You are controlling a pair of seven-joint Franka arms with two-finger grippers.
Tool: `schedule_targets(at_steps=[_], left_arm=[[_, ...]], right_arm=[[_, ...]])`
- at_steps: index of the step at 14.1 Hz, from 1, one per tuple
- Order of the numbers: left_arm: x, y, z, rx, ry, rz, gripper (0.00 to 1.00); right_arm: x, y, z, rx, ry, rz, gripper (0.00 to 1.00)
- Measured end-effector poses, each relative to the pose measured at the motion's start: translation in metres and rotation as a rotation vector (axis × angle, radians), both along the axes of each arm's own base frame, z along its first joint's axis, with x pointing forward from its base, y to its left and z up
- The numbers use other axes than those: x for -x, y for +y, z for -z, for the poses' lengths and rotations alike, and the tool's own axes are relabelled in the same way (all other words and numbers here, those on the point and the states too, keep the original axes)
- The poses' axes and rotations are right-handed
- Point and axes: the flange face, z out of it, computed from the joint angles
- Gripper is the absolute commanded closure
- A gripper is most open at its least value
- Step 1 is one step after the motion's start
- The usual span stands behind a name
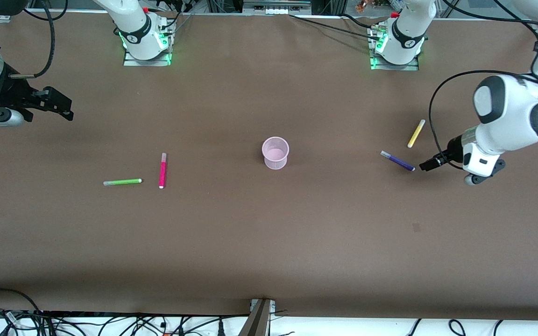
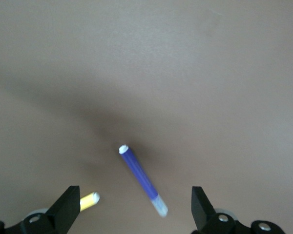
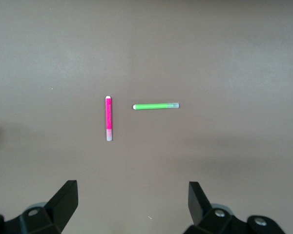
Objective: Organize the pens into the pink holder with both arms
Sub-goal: 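Move the left gripper toward the blue marker, then grasp the blue marker with the left gripper while the right gripper reaches the pink marker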
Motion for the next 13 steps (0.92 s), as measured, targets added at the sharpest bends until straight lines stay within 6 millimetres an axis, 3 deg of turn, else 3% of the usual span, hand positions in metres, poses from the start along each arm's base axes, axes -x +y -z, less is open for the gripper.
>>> schedule_targets(at_steps=[2, 6, 10, 13], left_arm=[[0.011, -0.002, 0.015, -0.003, -0.010, -0.092, 0.00], [0.010, -0.021, 0.014, -0.004, 0.004, -0.305, 0.00], [0.014, -0.044, 0.024, -0.007, 0.029, -0.360, 0.00], [0.019, -0.050, 0.041, -0.077, 0.047, -0.387, 0.00]], right_arm=[[0.000, 0.000, 0.000, 0.000, 0.000, 0.000, 0.00], [0.000, 0.001, 0.000, 0.000, 0.000, -0.002, 0.00], [0.000, 0.001, 0.000, 0.000, 0.001, -0.002, 0.00], [-0.003, 0.001, 0.006, 0.002, 0.011, -0.002, 0.00]])
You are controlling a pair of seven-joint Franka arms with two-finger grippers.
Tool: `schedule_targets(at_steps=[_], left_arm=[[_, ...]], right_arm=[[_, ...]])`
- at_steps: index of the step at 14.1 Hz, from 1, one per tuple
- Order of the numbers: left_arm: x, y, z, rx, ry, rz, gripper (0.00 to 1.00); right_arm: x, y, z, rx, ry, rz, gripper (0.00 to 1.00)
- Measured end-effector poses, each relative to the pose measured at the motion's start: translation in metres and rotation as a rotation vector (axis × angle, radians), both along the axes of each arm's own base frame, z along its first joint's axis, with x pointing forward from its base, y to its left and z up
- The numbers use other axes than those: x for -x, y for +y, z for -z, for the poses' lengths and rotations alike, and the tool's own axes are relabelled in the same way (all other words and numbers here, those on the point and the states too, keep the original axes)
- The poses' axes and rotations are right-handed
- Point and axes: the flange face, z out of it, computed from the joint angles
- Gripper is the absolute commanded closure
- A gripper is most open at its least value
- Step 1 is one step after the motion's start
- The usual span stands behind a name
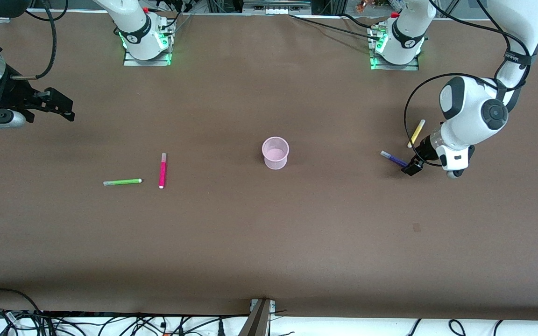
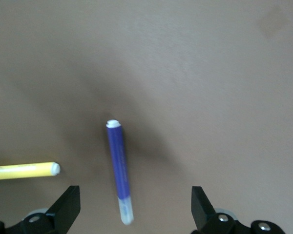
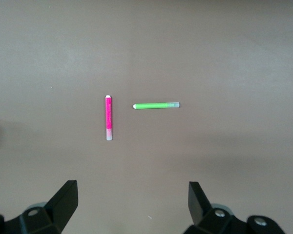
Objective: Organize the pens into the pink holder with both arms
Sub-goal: 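Grasp the blue marker with the left gripper while the right gripper reaches the pink marker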
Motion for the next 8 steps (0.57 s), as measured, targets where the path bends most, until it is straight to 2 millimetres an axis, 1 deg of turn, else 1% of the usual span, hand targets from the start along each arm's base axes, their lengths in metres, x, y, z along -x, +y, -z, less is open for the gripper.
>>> schedule_targets(at_steps=[2, 3, 5, 7, 8], left_arm=[[0.002, 0.000, 0.015, -0.071, 0.013, -0.021, 0.00], [0.004, 0.000, 0.023, -0.096, 0.018, -0.033, 0.00], [0.004, -0.001, 0.033, -0.111, 0.021, -0.056, 0.00], [0.001, -0.001, 0.035, -0.107, 0.020, -0.075, 0.00], [-0.002, -0.001, 0.035, -0.103, 0.019, -0.086, 0.08]], right_arm=[[-0.003, 0.003, 0.007, 0.002, 0.014, -0.005, 0.00], [-0.006, 0.009, 0.016, 0.004, 0.031, -0.016, 0.00], [-0.015, 0.032, 0.047, 0.013, 0.085, -0.053, 0.00], [-0.026, 0.055, 0.085, 0.025, 0.138, -0.088, 0.00], [-0.030, 0.063, 0.100, 0.025, 0.151, -0.098, 0.00]])
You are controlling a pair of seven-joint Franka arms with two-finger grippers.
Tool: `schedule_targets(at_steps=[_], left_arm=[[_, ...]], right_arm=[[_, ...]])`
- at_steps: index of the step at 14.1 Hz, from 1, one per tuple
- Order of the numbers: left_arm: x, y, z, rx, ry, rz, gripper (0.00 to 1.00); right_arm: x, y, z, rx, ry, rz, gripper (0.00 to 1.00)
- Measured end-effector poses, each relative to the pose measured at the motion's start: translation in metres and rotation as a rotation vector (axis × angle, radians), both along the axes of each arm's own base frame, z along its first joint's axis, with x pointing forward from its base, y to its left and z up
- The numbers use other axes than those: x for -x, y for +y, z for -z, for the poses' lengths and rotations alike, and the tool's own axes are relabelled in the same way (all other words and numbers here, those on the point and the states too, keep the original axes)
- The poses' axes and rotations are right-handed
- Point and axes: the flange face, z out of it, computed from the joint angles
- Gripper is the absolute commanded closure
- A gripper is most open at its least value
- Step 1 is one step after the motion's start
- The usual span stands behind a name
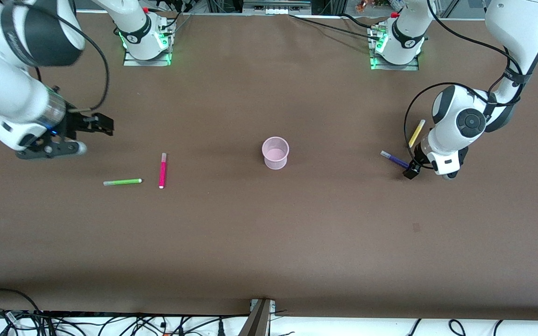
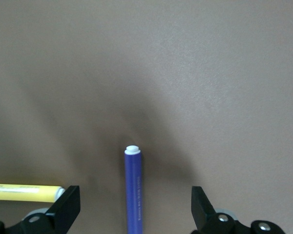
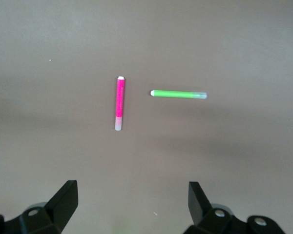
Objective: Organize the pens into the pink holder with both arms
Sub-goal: 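Grasp the blue marker with the left gripper while the right gripper reaches the pink marker, then grasp the pink marker with the right gripper while the left gripper lifts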
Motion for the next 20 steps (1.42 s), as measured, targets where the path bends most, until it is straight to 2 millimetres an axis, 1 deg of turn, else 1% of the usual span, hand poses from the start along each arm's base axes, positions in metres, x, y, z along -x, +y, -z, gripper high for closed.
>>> schedule_targets(at_steps=[1, 2, 4, 5, 7, 9, 10, 11, 12, 14, 15, 16, 17, 18, 20], left_arm=[[-0.003, 0.000, 0.001, 0.003, -0.002, -0.009, 0.22], [-0.005, 0.000, 0.002, 0.005, -0.002, -0.009, 0.23], [-0.005, -0.001, 0.008, 0.003, 0.006, -0.002, 0.23], [-0.004, -0.002, 0.012, 0.003, 0.012, 0.001, 0.23], [-0.002, -0.003, 0.020, 0.005, 0.026, 0.008, 0.23], [0.000, -0.002, 0.028, -0.002, 0.036, 0.022, 0.23], [0.001, 0.000, 0.030, -0.005, 0.040, 0.027, 0.28], [0.001, 0.000, 0.033, -0.007, 0.043, 0.031, 0.37], [0.002, 0.001, 0.035, -0.014, 0.044, 0.042, 0.46], [0.002, 0.004, 0.037, -0.023, 0.045, 0.050, 0.66], [0.000, 0.004, 0.036, -0.022, 0.038, 0.049, 0.77], [-0.002, 0.004, 0.035, -0.023, 0.034, 0.049, 0.88], [-0.002, 0.004, 0.034, -0.023, 0.033, 0.049, 0.98], [-0.002, 0.004, 0.034, -0.023, 0.033, 0.050, 1.00], [-0.005, 0.004, 0.032, -0.024, 0.026, 0.051, 1.00]], right_arm=[[-0.005, 0.007, 0.015, -0.011, 0.007, -0.004, 0.00], [-0.009, 0.014, 0.033, -0.035, 0.007, -0.001, 0.00], [-0.012, 0.021, 0.080, -0.062, -0.021, 0.008, 0.00], [-0.009, 0.024, 0.107, -0.066, -0.039, 0.008, 0.01], [0.003, 0.027, 0.159, -0.064, -0.067, 0.011, 0.01], [0.010, 0.027, 0.199, -0.057, -0.065, 0.015, 0.01], [0.009, 0.028, 0.215, -0.055, -0.076, 0.014, 0.02], [0.007, 0.031, 0.229, -0.054, -0.088, 0.012, 0.03], [0.006, 0.033, 0.244, -0.052, -0.094, 0.010, 0.07], [0.006, 0.034, 0.268, -0.047, -0.096, 0.009, 0.09], [0.006, 0.034, 0.274, -0.045, -0.094, 0.009, 0.13], [0.006, 0.034, 0.275, -0.046, -0.095, 0.012, 0.13], [0.006, 0.034, 0.275, -0.049, -0.095, 0.017, 0.18], [0.006, 0.034, 0.275, -0.054, -0.096, 0.024, 0.22], [0.004, 0.033, 0.280, -0.059, -0.107, 0.032, 0.32]])
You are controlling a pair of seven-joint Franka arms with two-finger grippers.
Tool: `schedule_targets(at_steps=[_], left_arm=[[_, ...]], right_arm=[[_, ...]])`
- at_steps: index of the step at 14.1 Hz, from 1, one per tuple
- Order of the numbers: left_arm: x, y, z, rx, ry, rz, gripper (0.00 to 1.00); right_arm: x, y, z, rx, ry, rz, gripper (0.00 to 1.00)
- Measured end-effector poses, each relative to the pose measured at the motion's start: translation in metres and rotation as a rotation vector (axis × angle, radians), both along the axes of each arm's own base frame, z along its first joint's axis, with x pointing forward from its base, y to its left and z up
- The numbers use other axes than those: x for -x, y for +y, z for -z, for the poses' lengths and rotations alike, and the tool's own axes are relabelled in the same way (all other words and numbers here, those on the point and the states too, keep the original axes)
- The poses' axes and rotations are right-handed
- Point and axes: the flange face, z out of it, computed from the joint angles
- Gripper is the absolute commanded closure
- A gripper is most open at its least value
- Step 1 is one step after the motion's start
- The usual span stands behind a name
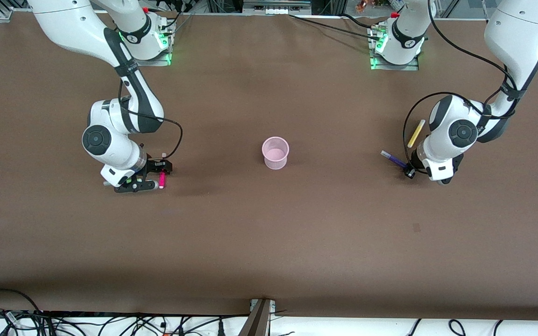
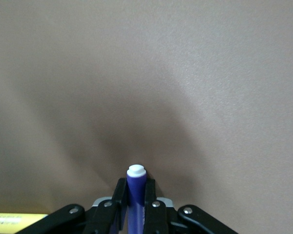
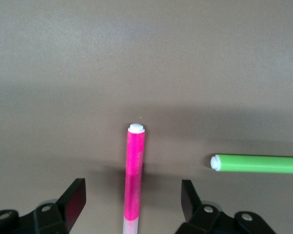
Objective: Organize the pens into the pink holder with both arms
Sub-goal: 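Grasp the pink marker with the right gripper while the left gripper lifts, then carry the blue marker with the left gripper over the pink cup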
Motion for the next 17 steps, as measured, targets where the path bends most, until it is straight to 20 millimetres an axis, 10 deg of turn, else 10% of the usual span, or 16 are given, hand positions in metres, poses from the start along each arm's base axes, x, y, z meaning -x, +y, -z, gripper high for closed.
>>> schedule_targets(at_steps=[3, 7, 11, 17], left_arm=[[-0.017, -0.009, -0.017, 0.000, -0.032, 0.017, 1.00], [-0.056, -0.060, -0.093, -0.021, -0.082, 0.085, 1.00], [-0.062, -0.139, -0.159, 0.014, -0.176, 0.139, 1.00], [-0.030, -0.270, -0.202, 0.088, -0.253, 0.223, 1.00]], right_arm=[[0.000, -0.001, 0.013, 0.003, -0.002, 0.002, 0.46], [0.000, -0.001, 0.014, 0.003, -0.004, 0.002, 0.56], [-0.001, -0.001, 0.014, 0.003, -0.004, 0.003, 0.59], [0.000, -0.001, 0.018, 0.004, -0.001, 0.003, 0.59]])
